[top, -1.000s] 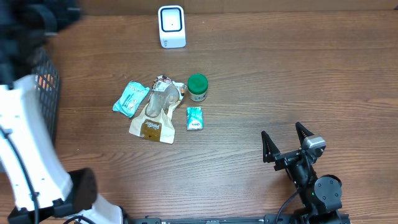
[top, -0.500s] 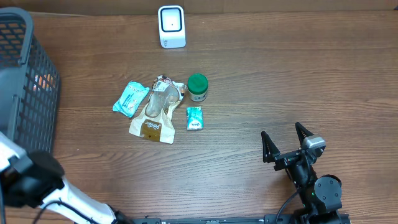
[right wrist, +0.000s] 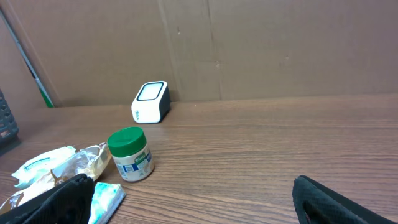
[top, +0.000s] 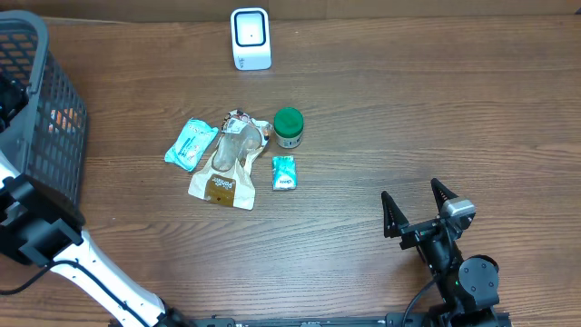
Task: Scan the item barcode
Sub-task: 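Reach the left gripper into the basket and grasp the orange Kleenex pack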
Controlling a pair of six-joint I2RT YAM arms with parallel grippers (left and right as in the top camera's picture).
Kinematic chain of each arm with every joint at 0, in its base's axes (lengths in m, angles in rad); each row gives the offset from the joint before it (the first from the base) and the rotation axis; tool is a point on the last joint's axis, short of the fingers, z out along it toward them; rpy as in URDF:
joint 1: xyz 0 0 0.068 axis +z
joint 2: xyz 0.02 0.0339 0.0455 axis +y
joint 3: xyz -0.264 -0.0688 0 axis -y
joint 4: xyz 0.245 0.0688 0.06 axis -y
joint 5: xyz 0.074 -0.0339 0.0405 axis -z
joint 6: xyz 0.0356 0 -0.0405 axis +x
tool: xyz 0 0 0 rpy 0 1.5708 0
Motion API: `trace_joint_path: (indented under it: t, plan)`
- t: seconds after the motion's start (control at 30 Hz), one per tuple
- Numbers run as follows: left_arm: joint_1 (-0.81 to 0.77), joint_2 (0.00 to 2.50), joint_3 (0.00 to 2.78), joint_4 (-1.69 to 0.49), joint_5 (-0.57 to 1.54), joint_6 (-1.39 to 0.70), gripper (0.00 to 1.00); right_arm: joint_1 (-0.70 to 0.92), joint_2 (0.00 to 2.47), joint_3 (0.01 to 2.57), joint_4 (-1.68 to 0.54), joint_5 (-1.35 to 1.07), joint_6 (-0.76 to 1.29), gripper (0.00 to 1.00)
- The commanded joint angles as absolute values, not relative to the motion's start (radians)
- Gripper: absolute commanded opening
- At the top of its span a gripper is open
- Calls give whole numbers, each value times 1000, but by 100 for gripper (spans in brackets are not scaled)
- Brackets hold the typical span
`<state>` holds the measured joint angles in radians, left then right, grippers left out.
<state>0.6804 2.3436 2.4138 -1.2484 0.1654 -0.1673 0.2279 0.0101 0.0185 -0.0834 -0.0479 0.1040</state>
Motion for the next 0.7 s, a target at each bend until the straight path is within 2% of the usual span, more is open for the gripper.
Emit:
trace_joint_path:
  t: [0.0,0.17,0.67]
  plan:
    - [673,2419,2415,-1250,185,-128,74,223,3,8,-80,-47,103,100]
    - [673,2484,2415,-1243,233,-66,73,223,3,8,-80,-47,103,100]
    - [662,2597,2411,-1201,237,-66,71,223,3,8,-80,-47,103,100]
